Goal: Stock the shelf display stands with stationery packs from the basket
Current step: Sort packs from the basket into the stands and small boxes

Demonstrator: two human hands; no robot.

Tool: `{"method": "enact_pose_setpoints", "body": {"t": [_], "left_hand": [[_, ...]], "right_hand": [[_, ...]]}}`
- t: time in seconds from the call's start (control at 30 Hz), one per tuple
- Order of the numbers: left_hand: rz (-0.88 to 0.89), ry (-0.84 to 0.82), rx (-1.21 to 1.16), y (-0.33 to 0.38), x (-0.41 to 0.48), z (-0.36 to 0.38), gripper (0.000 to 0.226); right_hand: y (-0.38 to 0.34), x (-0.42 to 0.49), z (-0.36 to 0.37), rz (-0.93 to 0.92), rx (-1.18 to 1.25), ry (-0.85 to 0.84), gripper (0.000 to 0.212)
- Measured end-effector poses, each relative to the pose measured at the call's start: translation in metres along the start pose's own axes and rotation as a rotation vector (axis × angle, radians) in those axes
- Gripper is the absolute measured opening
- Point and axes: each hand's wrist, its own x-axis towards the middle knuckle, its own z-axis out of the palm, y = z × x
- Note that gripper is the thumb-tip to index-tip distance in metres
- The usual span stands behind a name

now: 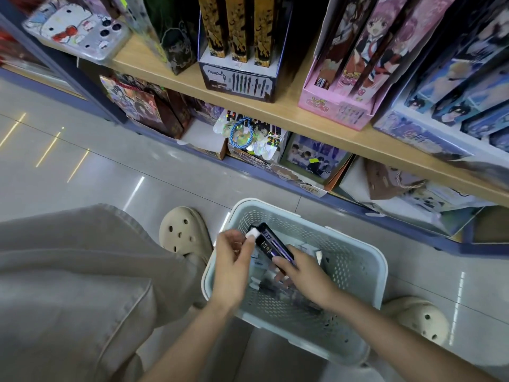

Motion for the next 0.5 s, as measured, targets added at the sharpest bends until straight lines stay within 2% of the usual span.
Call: {"method": "enact_pose_setpoints", "body": {"t": [0.07,0.13,0.27,0.4,0.5], "left_hand": [[-0.128,-0.151,-0.126,0.002,-0.003,0.006,0.035],[-0.180,-0.204,-0.213,0.007,-0.004,0.008,0.038],[-0.195,-0.213,-0.267,0.011,0.004,0.005,0.034],[-0.151,-0.179,-0.149,0.009,0.011,0.003,0.010],[-0.120,-0.114,-0.183,0.007,0.012,0.002,0.013]], "right_hand": [[-0.012,-0.007,0.000,0.004,0.176,-0.067,0.009],[-0.021,-0.010,0.003,-0.025,0.203,-0.151,0.011],[-0.028,-0.013,0.007,-0.066,0.205,-0.175,0.009],[-0.030,-0.012,0.010,-0.087,0.206,-0.209,0.012],[-0.030,-0.014,0.012,-0.065,0.249,-0.260,0.015]]}}
